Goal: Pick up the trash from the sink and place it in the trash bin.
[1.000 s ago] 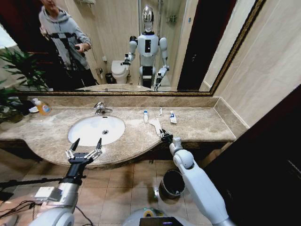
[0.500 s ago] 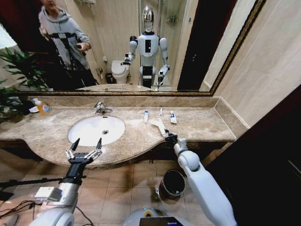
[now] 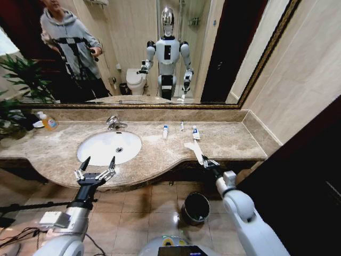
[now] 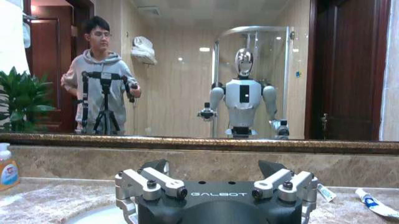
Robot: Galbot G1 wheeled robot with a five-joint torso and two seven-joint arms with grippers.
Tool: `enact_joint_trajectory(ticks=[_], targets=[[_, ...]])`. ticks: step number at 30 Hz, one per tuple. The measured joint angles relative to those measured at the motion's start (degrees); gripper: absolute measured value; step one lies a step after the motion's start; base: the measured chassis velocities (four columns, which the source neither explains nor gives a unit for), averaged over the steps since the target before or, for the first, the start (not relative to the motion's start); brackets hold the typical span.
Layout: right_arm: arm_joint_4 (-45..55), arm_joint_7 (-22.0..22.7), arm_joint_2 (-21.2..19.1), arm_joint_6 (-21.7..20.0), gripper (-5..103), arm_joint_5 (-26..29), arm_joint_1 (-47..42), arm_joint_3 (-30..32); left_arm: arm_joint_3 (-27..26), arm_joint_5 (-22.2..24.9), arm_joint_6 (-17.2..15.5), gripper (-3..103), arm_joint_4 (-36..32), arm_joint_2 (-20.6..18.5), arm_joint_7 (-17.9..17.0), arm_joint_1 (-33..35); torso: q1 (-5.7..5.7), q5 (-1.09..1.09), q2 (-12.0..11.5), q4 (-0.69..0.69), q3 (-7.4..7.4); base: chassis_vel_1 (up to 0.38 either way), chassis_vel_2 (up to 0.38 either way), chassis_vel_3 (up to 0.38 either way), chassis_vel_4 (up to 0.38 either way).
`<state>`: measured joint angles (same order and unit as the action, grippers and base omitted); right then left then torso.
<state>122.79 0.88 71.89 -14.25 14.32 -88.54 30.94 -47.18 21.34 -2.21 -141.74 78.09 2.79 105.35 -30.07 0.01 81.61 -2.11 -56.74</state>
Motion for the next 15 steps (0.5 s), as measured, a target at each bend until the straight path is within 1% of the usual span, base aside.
enact_joint_trajectory(ticks=[1,2,4,6,7,9,12,14,15], targets=[[0.54,-0.10,0.84,0.79,0,-0.67,-2.21,0.63,0.00,0.00,0.00,100,0.00,0.00,0.00,0.00,0.00,0.00,0.00,0.00,0.00,0.000,0.000,0.000,0.000],[0.54,-0.10,0.84,0.79,0,-0.67,-2.21,0.63,0.00,0.00,0.00,100,0.00,0.00,0.00,0.00,0.00,0.00,0.00,0.00,0.00,0.000,0.000,0.000,0.000],[0.77,-0.45,1.84,2.11,0,-1.75,-5.22,1.56,0.00,0.00,0.00,100,0.00,0.00,0.00,0.00,0.00,0.01,0.00,0.00,0.00,0.000,0.000,0.000,0.000],[0.31,-1.62,3.03,3.55,0,-2.94,-8.93,3.23,0.00,0.00,0.00,100,0.00,0.00,0.00,0.00,0.00,0.00,0.00,0.00,0.00,0.000,0.000,0.000,0.000],[0.31,-1.62,3.03,3.55,0,-2.94,-8.93,3.23,0.00,0.00,0.00,100,0.00,0.00,0.00,0.00,0.00,0.00,0.00,0.00,0.00,0.000,0.000,0.000,0.000],[-2.24,-2.86,3.81,5.11,0,-3.18,-12.24,4.73,0.00,0.00,0.00,100,0.00,0.00,0.00,0.00,0.00,0.00,0.00,0.01,0.00,0.000,0.000,0.000,0.000],[-4.78,-3.54,4.06,5.92,0,-3.18,-13.45,5.02,0.00,0.00,0.00,100,0.00,0.00,0.00,0.00,0.00,0.00,0.00,0.01,0.00,0.000,0.000,0.000,0.000],[-8.77,-4.12,4.49,6.59,0,-3.77,-13.76,4.57,0.00,0.00,0.00,100,0.00,0.00,0.00,0.00,-0.01,0.00,0.00,0.01,-0.01,0.000,0.000,0.000,0.000],[-8.77,-4.12,4.49,6.59,0,-3.77,-13.76,4.57,0.00,0.00,0.00,100,0.00,0.00,0.00,0.00,-0.01,0.00,0.00,0.01,-0.01,0.000,0.000,0.000,0.000]])
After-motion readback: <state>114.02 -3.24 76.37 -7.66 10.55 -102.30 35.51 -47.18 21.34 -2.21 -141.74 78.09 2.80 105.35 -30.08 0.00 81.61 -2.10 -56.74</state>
